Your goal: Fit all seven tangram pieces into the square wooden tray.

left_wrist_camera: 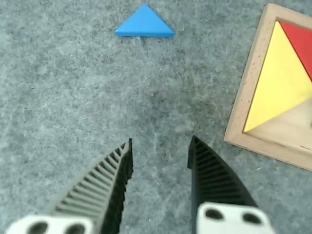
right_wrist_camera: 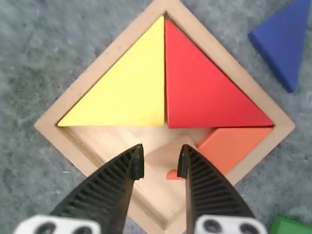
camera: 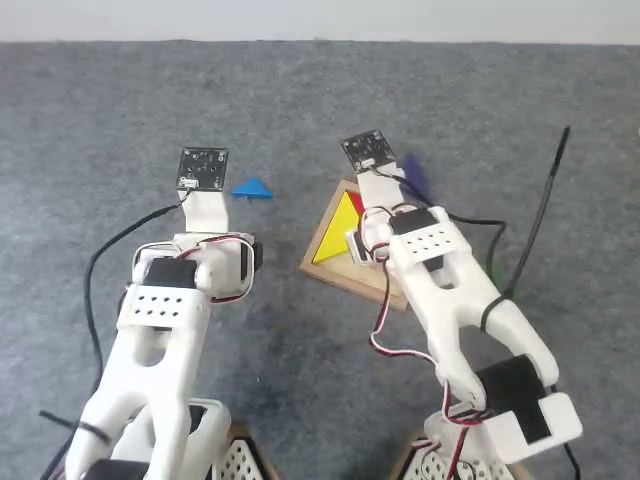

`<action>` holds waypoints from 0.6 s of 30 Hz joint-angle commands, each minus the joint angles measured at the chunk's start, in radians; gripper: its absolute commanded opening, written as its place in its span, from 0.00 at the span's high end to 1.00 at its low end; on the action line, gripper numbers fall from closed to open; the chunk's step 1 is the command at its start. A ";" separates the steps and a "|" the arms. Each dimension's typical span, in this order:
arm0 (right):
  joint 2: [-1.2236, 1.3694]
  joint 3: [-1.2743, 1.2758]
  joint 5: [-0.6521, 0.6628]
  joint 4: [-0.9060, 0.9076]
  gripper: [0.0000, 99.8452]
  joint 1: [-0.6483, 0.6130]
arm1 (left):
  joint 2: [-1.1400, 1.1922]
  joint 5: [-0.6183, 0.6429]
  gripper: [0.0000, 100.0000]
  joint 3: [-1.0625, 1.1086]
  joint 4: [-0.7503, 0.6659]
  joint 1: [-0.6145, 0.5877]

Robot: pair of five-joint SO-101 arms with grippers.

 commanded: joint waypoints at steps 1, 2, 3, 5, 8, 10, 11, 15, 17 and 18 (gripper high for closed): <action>-0.058 -0.006 0.014 0.008 0.86 0.012 | 0.000 0.009 0.81 -0.002 -0.018 0.008; -0.056 0.000 0.014 0.010 0.86 0.013 | 0.000 0.009 0.81 0.001 -0.020 0.008; -0.056 0.015 0.018 0.005 0.86 0.015 | 0.000 0.009 0.81 0.004 -0.020 0.008; -0.056 0.044 0.038 -0.002 0.86 0.022 | 0.000 0.009 0.81 0.004 -0.020 0.008; -0.056 0.083 0.041 -0.041 0.86 0.036 | 0.000 0.009 0.81 0.004 -0.020 0.014; -0.056 0.091 0.041 -0.059 0.86 0.038 | 0.000 0.009 0.81 0.007 -0.020 0.034; -0.056 0.091 0.041 -0.062 0.86 0.038 | 0.000 0.009 0.81 0.007 -0.020 0.038; -0.021 0.061 0.041 -0.064 0.86 0.036 | 0.000 0.009 0.81 0.007 -0.020 0.038; 0.033 0.018 0.041 -0.064 0.86 0.036 | 0.000 0.009 0.81 0.007 -0.020 0.038; 0.065 -0.008 0.041 -0.064 0.86 0.036 | 0.000 0.009 0.81 0.007 -0.020 0.038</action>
